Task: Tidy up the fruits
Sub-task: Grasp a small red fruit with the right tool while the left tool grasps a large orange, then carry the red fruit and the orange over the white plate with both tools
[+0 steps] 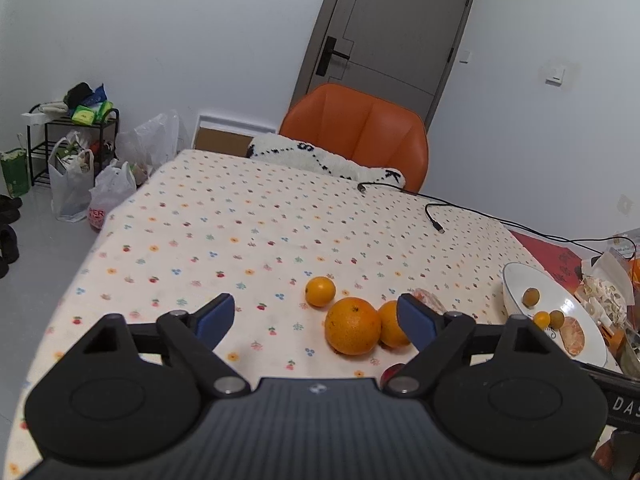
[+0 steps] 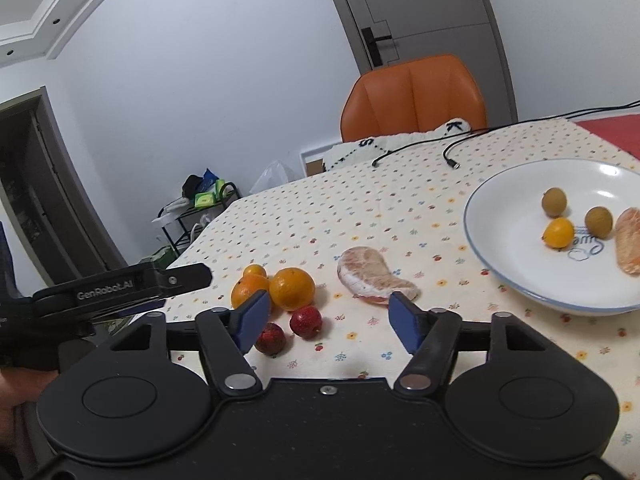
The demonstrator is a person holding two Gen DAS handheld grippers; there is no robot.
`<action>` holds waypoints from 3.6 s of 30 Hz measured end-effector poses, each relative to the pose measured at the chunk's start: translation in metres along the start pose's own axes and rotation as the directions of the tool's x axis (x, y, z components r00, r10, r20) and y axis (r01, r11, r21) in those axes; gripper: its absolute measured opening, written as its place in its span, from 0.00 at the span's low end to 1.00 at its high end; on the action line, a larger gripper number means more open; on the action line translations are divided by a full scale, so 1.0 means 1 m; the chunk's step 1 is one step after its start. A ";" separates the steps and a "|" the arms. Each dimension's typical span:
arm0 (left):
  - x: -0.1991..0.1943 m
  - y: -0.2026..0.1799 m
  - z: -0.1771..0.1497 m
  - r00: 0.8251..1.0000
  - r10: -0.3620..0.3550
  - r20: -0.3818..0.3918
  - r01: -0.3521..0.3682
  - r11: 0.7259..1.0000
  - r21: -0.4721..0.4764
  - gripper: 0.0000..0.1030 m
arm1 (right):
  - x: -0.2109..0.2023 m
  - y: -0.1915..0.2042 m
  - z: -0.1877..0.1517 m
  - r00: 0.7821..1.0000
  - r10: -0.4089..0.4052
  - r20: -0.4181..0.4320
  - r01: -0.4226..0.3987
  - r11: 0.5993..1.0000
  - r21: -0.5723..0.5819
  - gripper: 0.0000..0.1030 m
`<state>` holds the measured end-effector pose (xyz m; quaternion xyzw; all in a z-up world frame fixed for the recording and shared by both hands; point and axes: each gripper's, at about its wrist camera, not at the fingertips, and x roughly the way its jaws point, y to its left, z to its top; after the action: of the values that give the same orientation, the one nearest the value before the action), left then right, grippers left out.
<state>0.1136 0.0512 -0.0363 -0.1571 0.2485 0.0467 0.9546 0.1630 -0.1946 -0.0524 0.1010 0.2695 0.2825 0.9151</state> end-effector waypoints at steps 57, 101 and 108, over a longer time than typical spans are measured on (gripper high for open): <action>0.004 -0.037 0.000 0.992 -0.117 -0.036 0.118 0.993 0.022 0.35 | -0.004 -0.005 0.000 1.000 0.027 0.011 -0.028 0.999 0.033 0.21; 0.006 -0.179 -0.021 0.961 -0.271 -0.058 0.278 0.938 0.208 0.35 | -0.111 -0.117 0.001 0.971 -0.157 0.179 0.125 0.976 0.181 0.21; 0.016 -0.195 -0.021 0.952 -0.299 -0.069 0.306 0.926 0.221 0.36 | -0.111 -0.132 -0.001 0.967 -0.182 0.178 0.144 0.968 0.204 0.21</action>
<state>0.1508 -0.1399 -0.0080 -0.0831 0.2412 -0.1327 0.9578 0.1463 -0.3667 -0.0494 0.1920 0.2116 0.1679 0.9435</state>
